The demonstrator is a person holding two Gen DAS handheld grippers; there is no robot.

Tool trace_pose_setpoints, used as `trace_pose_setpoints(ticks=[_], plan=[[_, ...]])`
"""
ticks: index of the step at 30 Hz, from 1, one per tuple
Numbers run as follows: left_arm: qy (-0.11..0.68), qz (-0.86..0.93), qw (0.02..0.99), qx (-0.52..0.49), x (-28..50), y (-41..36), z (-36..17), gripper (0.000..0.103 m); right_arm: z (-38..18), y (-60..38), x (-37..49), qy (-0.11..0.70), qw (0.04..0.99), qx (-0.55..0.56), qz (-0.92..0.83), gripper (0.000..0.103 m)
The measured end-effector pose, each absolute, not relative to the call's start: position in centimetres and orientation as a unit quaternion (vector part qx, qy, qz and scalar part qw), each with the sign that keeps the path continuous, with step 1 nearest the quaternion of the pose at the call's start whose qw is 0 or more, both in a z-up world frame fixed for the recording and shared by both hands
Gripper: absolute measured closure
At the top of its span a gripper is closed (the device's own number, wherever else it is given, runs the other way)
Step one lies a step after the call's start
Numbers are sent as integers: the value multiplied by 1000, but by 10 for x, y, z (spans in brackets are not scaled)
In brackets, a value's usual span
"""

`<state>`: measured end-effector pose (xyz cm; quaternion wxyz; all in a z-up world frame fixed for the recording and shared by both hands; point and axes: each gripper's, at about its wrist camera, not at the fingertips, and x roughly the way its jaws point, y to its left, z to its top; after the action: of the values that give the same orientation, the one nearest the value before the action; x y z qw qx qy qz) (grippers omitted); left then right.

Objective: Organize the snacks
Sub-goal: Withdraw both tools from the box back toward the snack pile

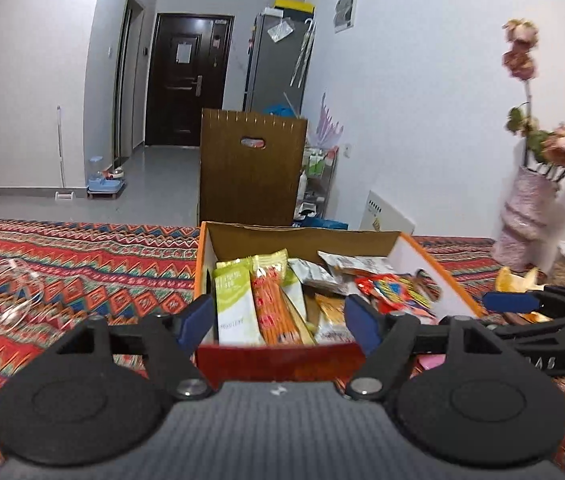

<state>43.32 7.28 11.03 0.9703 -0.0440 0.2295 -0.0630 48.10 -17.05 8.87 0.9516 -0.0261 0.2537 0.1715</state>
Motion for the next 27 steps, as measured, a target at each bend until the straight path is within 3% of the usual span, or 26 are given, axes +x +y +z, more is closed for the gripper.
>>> trace_pose_setpoints(ticks=[14,27], plan=[[217,-70,973,-21,254,48,99,16,85,-212,306,209,965,-30,158,16],[270,-57,961,-32,182,37,52,15,26,-219,206,242,960,-19,141,15]])
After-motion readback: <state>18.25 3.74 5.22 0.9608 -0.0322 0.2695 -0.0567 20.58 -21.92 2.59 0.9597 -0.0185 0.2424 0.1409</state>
